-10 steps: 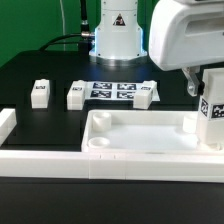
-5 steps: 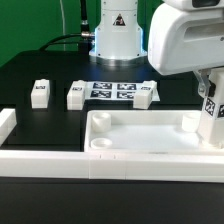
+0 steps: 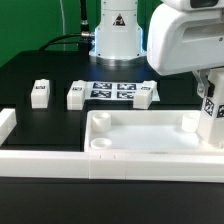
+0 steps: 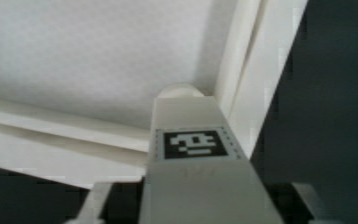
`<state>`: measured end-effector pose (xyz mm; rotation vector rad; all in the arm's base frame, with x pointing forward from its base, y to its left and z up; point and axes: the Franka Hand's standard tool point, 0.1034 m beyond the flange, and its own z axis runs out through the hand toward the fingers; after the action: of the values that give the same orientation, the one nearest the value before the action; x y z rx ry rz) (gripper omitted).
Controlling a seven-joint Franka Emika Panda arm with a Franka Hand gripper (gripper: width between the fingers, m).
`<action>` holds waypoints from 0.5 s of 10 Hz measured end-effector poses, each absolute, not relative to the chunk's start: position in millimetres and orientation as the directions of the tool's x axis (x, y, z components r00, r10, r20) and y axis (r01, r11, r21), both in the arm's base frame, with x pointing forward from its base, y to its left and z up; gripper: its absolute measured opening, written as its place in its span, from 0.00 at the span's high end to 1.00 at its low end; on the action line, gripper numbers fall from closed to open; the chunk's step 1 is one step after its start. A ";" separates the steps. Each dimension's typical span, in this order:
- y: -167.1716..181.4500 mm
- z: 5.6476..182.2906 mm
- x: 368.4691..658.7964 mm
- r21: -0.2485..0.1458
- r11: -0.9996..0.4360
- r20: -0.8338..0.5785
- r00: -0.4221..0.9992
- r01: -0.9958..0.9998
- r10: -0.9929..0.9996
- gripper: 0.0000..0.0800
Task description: Assemble desk
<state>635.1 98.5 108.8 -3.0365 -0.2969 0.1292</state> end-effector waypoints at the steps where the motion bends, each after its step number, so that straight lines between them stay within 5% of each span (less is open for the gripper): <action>1: 95.4 108.0 632.5 -0.111 -0.992 -0.060 0.996 0.061 0.068 0.64; 5: 91.2 107.8 630.9 -0.153 -0.954 -0.042 0.966 -0.258 -0.254 0.64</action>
Offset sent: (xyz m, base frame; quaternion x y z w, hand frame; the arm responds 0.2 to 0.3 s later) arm -0.0199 -0.0067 -0.0192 0.0424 0.0143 0.2582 0.9651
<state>630.9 91.2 107.8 -2.9585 0.3877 0.0320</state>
